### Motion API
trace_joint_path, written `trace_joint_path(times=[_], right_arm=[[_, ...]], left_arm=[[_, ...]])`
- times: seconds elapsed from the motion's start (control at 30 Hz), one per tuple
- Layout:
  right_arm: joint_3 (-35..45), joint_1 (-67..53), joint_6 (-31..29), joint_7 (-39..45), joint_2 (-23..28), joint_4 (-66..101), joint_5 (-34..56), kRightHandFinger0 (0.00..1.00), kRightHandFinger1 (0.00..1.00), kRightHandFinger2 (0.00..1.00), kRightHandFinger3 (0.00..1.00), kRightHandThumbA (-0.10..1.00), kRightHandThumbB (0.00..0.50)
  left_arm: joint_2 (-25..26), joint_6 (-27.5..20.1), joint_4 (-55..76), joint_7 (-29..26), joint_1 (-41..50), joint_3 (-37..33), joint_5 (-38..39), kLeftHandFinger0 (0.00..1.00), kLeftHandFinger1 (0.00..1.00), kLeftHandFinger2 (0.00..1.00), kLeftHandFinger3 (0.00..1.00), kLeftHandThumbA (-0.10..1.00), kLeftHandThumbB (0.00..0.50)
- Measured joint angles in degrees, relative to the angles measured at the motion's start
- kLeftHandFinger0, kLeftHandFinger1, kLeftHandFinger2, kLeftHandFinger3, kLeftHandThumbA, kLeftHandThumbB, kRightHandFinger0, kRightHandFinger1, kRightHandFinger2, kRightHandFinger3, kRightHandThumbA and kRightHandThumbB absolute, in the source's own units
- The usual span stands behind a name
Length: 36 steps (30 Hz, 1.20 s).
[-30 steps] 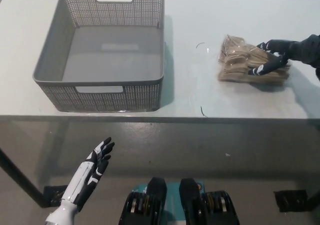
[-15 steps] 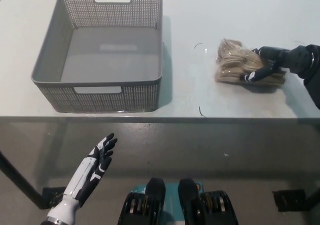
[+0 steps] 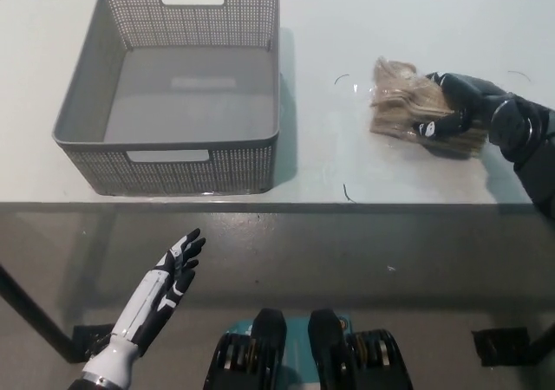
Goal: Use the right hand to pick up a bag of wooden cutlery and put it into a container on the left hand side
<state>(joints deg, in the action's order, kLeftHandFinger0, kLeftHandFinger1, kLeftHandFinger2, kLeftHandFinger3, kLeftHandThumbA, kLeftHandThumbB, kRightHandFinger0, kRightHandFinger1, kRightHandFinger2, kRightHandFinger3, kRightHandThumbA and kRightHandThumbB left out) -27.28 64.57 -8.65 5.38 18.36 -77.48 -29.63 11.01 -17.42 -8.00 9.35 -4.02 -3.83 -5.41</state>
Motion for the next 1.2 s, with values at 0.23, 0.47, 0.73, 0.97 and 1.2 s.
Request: trace_joint_path(times=[0.23,0.47,0.73,0.97,1.2], right_arm=[[2.56,-2.44,-4.58,-7.69,-0.34,-0.01,0.53,0.06,0.55,0.90,0.97,-0.10,0.114],[8.01,-1.86,-6.96,-11.75,-0.64,1.58,1.96,0.04,0.53,0.90,1.00,-0.10,0.104],[10.13,2.79,-7.61,-11.91,-1.37,8.93,2.45,0.00,0.47,0.84,0.91,-0.10,0.141],[10.73,7.89,-7.59,-11.41,-5.45,14.99,2.93,0.00,0.43,0.81,0.85,-0.10,0.171],[10.30,11.02,-7.61,-10.53,-12.33,15.67,3.24,0.00,0.39,0.82,0.89,-0.10,0.197]], left_arm=[[0.11,0.20,0.00,0.33,-0.01,0.00,0.00,1.00,1.00,1.00,1.00,0.96,0.075],[0.53,0.18,0.00,0.41,-0.12,0.09,0.00,0.99,1.00,1.00,1.00,0.91,0.043],[0.49,0.16,0.01,0.40,-0.19,0.41,0.02,0.97,1.00,1.00,1.00,0.90,0.015],[0.44,0.15,0.01,0.41,0.03,0.46,0.03,0.98,1.00,1.00,1.00,0.87,0.020],[0.35,0.13,0.00,0.43,0.32,0.42,0.15,0.97,1.00,1.00,1.00,0.89,0.019]])
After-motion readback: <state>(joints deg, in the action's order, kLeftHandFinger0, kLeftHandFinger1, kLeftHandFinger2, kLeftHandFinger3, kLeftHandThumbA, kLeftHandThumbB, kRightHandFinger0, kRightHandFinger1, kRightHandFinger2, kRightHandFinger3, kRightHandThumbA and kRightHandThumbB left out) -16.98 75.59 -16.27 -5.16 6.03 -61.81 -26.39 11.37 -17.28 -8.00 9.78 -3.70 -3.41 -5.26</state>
